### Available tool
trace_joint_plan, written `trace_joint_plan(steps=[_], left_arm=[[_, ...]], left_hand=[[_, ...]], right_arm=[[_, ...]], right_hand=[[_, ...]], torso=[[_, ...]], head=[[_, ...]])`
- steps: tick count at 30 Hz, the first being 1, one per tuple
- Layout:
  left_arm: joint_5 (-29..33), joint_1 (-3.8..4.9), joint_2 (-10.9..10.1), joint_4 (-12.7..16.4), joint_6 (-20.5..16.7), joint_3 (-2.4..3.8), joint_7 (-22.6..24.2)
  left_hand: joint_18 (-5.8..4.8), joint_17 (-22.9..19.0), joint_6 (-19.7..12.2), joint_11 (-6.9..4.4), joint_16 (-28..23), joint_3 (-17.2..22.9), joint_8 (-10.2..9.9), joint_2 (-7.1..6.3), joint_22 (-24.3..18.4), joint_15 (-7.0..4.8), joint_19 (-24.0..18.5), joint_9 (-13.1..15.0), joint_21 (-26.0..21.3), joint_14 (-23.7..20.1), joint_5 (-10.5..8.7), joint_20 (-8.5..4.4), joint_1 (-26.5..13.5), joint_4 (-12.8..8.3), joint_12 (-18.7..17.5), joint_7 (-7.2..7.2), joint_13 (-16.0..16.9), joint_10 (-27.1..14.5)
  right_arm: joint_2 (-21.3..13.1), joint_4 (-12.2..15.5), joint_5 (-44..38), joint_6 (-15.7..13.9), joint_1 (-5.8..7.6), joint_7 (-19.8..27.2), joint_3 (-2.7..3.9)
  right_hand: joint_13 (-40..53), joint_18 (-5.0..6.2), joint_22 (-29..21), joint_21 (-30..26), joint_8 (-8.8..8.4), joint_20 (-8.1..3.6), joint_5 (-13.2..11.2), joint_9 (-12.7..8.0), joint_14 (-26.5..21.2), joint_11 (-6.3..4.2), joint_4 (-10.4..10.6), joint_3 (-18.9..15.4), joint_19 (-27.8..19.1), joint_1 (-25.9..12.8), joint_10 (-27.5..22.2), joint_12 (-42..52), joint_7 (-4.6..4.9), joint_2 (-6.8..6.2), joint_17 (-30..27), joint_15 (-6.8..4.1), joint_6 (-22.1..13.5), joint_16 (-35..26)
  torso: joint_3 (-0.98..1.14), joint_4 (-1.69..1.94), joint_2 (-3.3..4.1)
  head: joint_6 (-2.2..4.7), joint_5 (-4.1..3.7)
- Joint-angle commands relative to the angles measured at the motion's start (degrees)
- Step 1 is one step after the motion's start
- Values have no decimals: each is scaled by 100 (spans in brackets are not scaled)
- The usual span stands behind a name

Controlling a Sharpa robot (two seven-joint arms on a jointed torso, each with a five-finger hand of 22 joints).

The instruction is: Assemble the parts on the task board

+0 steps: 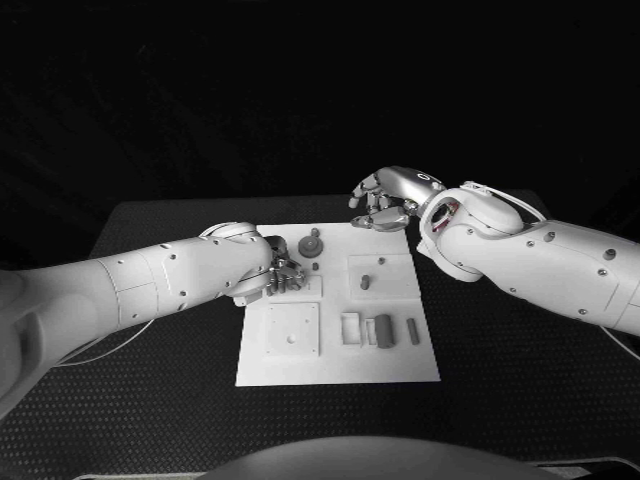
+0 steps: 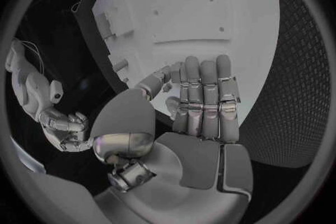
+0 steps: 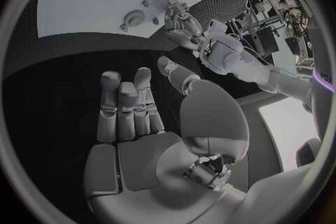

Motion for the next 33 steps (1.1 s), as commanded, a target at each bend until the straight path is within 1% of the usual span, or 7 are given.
trace_joint_plan(steps=[1, 12, 26, 33], left_arm=[[-126, -3, 0, 17, -42, 0, 11], [-174, -3, 3, 18, -69, 0, -30], [-179, -3, 12, 25, 24, 0, -63], [-212, -7, 19, 22, -12, 0, -78]], left_hand=[[0, -10, 19, -45, 38, 64, 26, 175, 13, 5, 54, 14, -28, -33, 12, -10, 247, -107, 34, -45, -5, 12], [0, -17, 33, -51, 61, 55, 37, 200, 25, 0, 70, 18, -26, -22, 11, -14, 267, -129, 52, -52, -5, 24], [-1, -22, 36, -53, 70, 49, 39, 217, 30, -1, 75, 18, -27, -20, 10, -15, 267, -134, 58, -53, -7, 26], [-3, -30, 31, -52, 73, 42, 36, 231, 34, 0, 73, 15, -31, -26, -12, -15, 265, -137, 59, -51, -11, 20]], right_arm=[[1, 2, -8, 61, 1, 23, 3], [3, 3, -5, 76, 1, 28, 3], [-2, 6, -3, 80, 1, 28, 3], [-2, 7, 0, 80, 1, 30, 3]], right_hand=[[7, 166, 27, -33, -24, -44, 7, -9, -19, 14, 25, 3, -5, -33, -34, -24, 57, 25, -10, -38, -21, -40], [9, 166, 26, -36, -24, -43, 6, -9, -19, 14, 30, 3, -5, -37, -34, -23, 57, 27, -11, -37, -19, -43], [11, 166, 25, -39, -23, -42, 6, -9, -20, 14, 35, 2, -6, -40, -34, -23, 57, 28, -12, -38, -17, -46], [12, 166, 25, -40, -23, -41, 6, -9, -20, 14, 37, 2, -6, -42, -34, -22, 57, 29, -12, -38, -16, -47]], torso=[[0, 0, -1], [2, -2, 1], [11, -3, 1], [9, -3, 0]], head=[[-3, 5], [-5, 11], [-14, 9], [-14, 7]])
